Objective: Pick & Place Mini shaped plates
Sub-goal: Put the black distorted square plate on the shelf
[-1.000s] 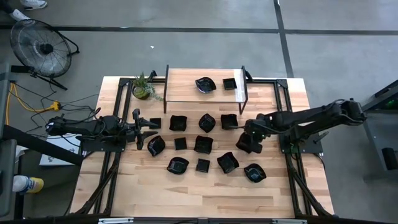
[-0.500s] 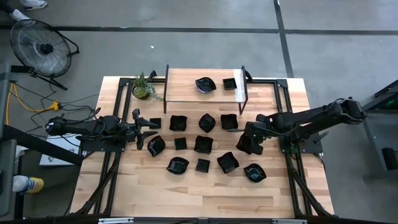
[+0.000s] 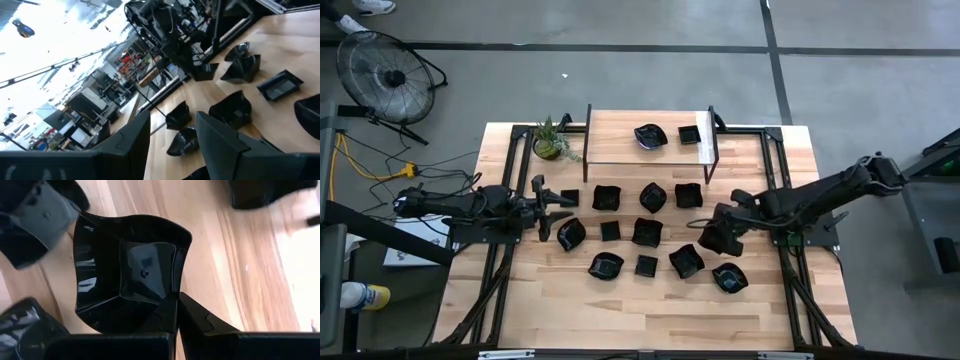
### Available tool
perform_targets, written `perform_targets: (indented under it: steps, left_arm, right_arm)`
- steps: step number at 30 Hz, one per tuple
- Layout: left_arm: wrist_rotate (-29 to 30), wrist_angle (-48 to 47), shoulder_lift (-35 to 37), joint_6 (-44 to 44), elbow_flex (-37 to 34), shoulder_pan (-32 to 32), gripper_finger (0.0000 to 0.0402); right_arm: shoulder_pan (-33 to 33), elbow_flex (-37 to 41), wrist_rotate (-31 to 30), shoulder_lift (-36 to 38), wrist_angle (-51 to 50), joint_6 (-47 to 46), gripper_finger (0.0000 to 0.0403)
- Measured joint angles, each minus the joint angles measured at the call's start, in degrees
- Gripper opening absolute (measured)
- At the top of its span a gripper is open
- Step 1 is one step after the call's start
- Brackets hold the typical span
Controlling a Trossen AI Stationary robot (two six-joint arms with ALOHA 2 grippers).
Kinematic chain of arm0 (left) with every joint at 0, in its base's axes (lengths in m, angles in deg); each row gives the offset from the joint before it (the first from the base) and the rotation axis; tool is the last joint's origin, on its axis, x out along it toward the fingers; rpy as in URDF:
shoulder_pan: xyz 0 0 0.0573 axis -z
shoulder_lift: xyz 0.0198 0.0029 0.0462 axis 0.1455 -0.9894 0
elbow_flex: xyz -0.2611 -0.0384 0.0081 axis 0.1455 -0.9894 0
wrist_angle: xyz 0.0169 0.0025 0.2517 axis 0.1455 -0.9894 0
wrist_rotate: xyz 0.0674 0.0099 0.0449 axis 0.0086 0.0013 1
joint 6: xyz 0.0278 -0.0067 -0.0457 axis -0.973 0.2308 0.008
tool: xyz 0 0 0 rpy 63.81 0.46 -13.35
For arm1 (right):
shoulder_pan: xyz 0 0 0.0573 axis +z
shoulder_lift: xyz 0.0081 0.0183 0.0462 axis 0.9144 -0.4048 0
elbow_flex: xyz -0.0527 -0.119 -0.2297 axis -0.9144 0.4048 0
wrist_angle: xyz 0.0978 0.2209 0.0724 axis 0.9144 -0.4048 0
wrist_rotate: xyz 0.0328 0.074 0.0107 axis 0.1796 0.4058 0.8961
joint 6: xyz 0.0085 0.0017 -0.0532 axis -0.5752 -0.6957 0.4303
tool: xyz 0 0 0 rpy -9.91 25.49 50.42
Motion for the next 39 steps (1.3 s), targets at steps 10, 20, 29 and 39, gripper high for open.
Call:
perform_targets:
  steps: [10, 20, 29, 39]
  left_arm:
    - [1.7, 1.4, 0.0, 3.0, 0.0, 0.0, 0.0154]
    - [7.1, 7.6, 0.0, -0.1, 0.0, 0.0, 0.0154]
    - [7.2, 15.2, 0.0, -8.4, 0.0, 0.0, 0.0154]
    - [9.0, 20.3, -1.3, -1.7, 0.0, 0.0, 0.0154]
  right_arm:
    - [4.5, -8.2, -20.2, 0.0, 1.6, 3.5, 0.0]
    - [6.3, -9.4, -47.0, -2.4, 30.9, 26.9, 0.0]
    - [1.8, -9.4, -53.9, -14.7, 61.7, 47.2, 0.0]
    - [-4.3, -9.4, -44.0, -29.6, 107.9, 73.7, 0.0]
